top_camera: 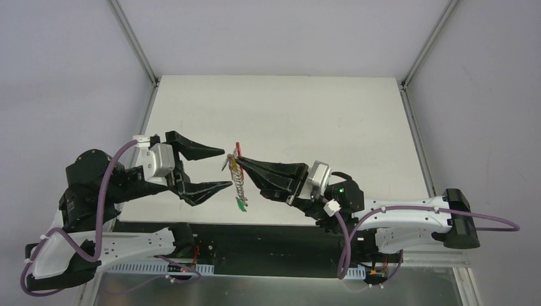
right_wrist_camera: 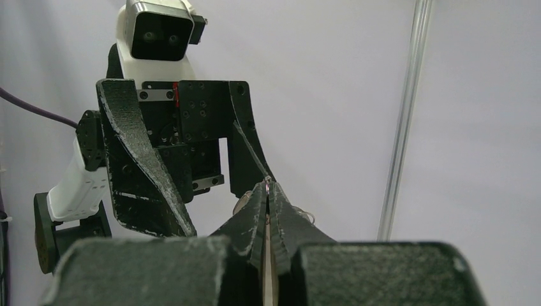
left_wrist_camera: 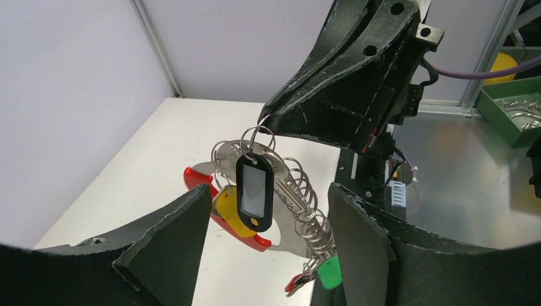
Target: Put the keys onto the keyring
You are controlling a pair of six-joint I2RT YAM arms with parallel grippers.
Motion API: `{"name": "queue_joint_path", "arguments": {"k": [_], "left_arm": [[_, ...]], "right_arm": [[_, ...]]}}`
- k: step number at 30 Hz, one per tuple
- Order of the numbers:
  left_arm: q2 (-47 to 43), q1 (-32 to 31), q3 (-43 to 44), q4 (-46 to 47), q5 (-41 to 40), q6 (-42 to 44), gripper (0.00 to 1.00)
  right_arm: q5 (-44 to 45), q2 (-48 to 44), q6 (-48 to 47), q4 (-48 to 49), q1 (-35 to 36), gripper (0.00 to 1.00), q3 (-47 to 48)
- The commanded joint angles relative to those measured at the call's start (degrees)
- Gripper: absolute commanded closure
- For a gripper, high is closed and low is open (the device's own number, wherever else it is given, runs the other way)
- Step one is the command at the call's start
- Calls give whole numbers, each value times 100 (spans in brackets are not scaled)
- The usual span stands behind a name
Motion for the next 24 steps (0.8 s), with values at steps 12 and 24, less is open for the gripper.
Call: {"name": "queue_joint_path", "arguments": {"k": [12,24], "left_arm": [[128,3,95,111,257,260,84],[109,-3,-5,103,448,241,100]], "right_arm": [[-90,-386,203,231,-15,100,-65],[-130,-214,230,744,-23,100,-48]]}}
